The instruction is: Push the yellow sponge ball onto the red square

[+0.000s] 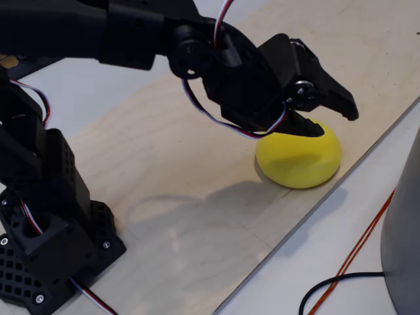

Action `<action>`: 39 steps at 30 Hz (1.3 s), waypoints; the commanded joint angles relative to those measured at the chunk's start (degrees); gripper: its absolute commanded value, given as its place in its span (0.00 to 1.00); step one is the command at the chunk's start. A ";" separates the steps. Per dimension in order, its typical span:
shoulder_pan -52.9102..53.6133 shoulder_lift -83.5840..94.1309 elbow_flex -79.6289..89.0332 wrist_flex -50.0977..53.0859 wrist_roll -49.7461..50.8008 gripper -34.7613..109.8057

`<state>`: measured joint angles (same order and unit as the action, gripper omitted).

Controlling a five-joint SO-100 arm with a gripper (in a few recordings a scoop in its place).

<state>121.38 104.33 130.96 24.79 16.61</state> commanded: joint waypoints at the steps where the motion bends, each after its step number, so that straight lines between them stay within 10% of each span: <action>1: 1.14 -1.85 -2.81 0.70 2.11 0.36; 39: -8.96 -16.96 -8.00 0.26 17.40 0.37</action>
<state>114.79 87.28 121.73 24.43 31.29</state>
